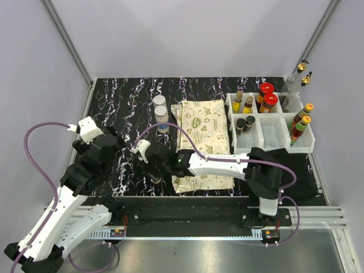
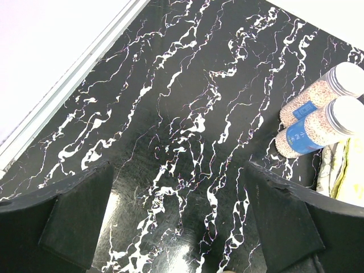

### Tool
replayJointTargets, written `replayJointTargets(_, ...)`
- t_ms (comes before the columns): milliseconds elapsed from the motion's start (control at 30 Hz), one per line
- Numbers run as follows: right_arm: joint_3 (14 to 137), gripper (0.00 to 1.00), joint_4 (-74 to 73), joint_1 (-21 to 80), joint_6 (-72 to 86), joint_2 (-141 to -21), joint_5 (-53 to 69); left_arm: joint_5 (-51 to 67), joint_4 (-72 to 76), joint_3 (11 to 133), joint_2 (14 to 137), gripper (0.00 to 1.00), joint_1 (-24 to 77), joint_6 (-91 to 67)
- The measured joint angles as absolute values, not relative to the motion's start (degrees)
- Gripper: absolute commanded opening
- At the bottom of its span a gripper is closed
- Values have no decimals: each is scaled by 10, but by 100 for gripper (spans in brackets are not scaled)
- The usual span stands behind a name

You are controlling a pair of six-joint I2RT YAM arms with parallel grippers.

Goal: Organize the condiment bottles
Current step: Pick up the bottle from the corner of the board, then place the bottle in the storage box.

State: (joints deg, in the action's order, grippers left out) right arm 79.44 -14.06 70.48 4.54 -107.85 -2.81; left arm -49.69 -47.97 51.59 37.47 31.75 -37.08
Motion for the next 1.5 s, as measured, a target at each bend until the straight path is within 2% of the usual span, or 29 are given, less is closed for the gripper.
replayJointTargets(533, 751, 0, -148, 678, 48, -914, -281, -498, -480, 516, 376, 99, 317, -371)
replayJointTargets(1100, 576, 0, -196, 377, 192, -687, -370, -498, -480, 512, 383, 99, 316, -371)
replayJointTargets(1500, 532, 0, -224, 253, 245, -692, -368, -498, -480, 512, 384, 99, 316, -371)
